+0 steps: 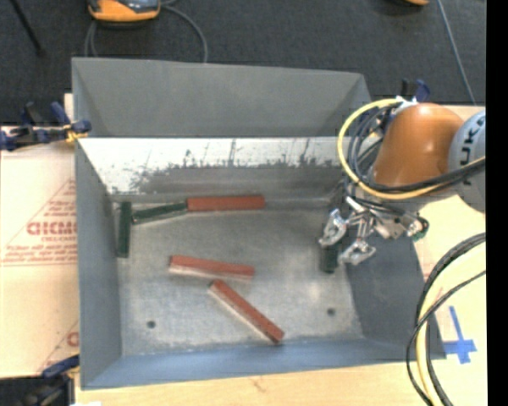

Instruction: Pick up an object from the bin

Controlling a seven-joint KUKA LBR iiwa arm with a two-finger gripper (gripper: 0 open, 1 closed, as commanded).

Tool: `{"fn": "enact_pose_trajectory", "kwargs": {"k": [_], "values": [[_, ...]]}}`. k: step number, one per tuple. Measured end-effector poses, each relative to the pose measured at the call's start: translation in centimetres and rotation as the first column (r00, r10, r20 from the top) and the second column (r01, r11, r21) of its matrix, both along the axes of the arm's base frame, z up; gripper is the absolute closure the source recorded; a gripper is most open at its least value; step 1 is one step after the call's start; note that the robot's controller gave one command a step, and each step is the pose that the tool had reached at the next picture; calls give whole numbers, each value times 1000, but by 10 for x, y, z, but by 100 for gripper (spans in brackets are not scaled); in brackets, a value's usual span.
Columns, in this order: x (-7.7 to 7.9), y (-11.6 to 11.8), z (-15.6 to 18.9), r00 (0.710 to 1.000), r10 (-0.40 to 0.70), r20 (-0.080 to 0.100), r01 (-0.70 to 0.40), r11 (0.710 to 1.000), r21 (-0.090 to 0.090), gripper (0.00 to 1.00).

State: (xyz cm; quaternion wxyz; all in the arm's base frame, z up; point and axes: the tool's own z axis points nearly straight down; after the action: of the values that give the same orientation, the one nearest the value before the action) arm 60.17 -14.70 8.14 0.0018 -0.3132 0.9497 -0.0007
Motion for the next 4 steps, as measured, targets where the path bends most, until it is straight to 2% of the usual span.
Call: {"fn": "enact_pose_trajectory", "kwargs": {"k": [2,3,4], "values": [[-1,1,22,1000,-1,1,1,1000,0,100],[-2,1,36,1000,-3,-5,3,1000,1,100],[-2,1,57,1000,-4,-5,4,1000,1,100]]}}
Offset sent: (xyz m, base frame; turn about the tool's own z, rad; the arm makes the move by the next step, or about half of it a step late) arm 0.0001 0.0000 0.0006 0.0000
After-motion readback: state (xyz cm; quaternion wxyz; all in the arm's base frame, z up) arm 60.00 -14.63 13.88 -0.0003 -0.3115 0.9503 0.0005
